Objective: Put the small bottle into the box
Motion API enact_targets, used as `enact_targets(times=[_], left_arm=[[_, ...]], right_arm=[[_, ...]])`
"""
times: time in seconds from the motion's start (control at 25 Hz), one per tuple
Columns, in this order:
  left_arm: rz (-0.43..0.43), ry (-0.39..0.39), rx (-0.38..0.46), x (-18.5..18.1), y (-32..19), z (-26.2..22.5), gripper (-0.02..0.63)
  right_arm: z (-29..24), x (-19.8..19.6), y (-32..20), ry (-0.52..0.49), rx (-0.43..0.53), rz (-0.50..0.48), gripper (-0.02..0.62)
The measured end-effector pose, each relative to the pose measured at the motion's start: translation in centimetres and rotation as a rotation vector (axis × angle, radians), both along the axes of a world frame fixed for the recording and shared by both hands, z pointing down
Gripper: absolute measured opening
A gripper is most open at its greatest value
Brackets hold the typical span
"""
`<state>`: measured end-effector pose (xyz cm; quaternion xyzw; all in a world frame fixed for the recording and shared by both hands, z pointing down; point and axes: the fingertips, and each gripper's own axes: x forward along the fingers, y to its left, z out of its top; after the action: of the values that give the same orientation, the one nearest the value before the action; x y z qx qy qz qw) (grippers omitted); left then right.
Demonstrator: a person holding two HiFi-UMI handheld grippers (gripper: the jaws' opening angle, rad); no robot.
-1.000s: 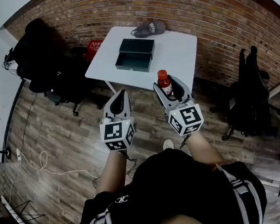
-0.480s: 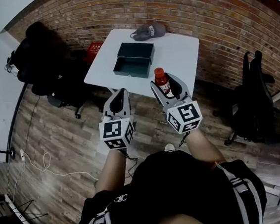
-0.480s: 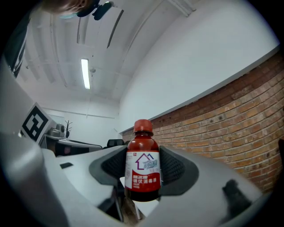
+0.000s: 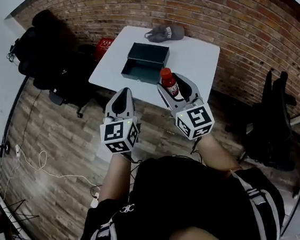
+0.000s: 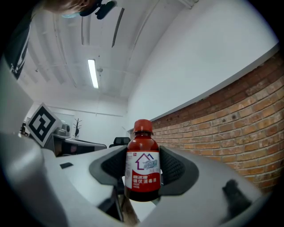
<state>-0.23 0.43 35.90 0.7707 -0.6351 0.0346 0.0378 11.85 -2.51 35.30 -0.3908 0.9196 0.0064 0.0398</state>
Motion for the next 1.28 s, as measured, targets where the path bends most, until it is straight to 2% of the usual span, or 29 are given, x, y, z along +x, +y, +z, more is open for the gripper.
enact_targets(times=[0.4, 0.6, 0.88, 1.28], left_arm=[[0.015, 0.009, -0.014, 0.8, -0.8, 0.9, 0.014], [0.014, 0.011, -0.018, 0.0, -1.9, 1.6, 0.014], [0.009, 0.016, -0.021, -3.9, -5.8, 2.3, 0.014], [0.066, 0.021, -0.039, -9.9, -14.8, 2.5, 0.014]], right_arm=[[0.7, 0.5, -0.4, 0.015, -0.013, -0.014, 0.225], [1.4, -0.6, -1.8, 0.016, -0.029, -0.022, 0.225], [1.3, -4.5, -5.3, 0.030, -0.013, -0.033, 0.225], [1.6, -10.1, -14.0, 0.036, -0.036, 0.026, 0.225]])
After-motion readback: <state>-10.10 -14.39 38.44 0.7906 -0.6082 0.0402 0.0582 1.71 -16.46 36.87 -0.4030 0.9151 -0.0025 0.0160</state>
